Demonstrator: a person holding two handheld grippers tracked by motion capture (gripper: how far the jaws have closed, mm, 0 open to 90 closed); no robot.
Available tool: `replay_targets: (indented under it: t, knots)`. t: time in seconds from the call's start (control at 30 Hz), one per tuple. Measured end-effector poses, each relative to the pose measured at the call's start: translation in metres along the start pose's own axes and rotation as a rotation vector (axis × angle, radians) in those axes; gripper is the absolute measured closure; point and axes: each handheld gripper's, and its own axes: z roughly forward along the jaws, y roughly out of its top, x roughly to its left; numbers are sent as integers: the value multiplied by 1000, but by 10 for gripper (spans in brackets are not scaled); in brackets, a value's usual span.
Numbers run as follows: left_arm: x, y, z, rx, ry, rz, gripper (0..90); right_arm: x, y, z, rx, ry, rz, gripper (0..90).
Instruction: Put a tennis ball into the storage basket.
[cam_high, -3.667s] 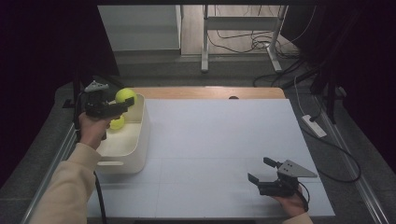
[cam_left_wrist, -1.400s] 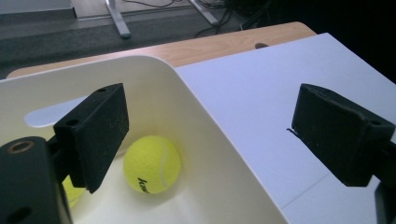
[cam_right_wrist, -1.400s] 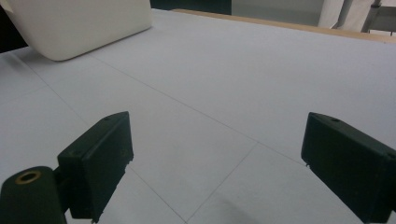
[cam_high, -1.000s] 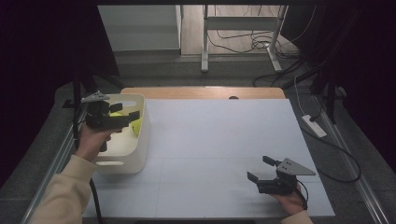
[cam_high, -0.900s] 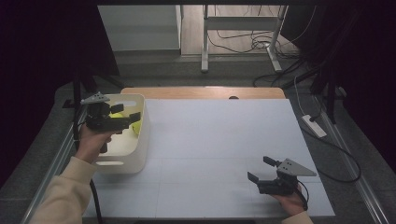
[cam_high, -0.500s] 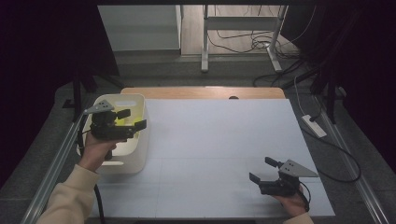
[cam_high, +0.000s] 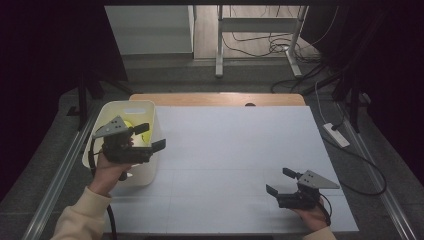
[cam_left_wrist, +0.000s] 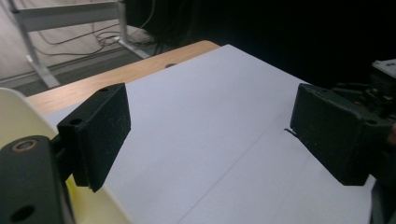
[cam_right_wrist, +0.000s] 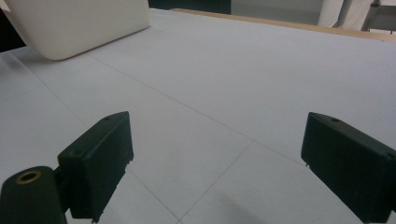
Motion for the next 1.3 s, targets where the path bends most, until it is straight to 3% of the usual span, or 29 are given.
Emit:
replay_targets:
  t: [0.53, 1.0, 1.13, 1.3]
  knots:
    - [-31, -18, 16, 4, -92, 34, 143, 3, 1, -1, 4, 3, -7, 93]
    - [-43, -42, 22, 19, -96, 43, 142, 3, 1, -1, 1, 3, -5, 93]
    - [-47, -50, 21, 21, -85, 83, 147, 4, 1, -1, 2, 3, -6, 93]
    - [-53, -59, 20, 23, -103, 116, 147, 3, 1, -1, 3, 2, -5, 93]
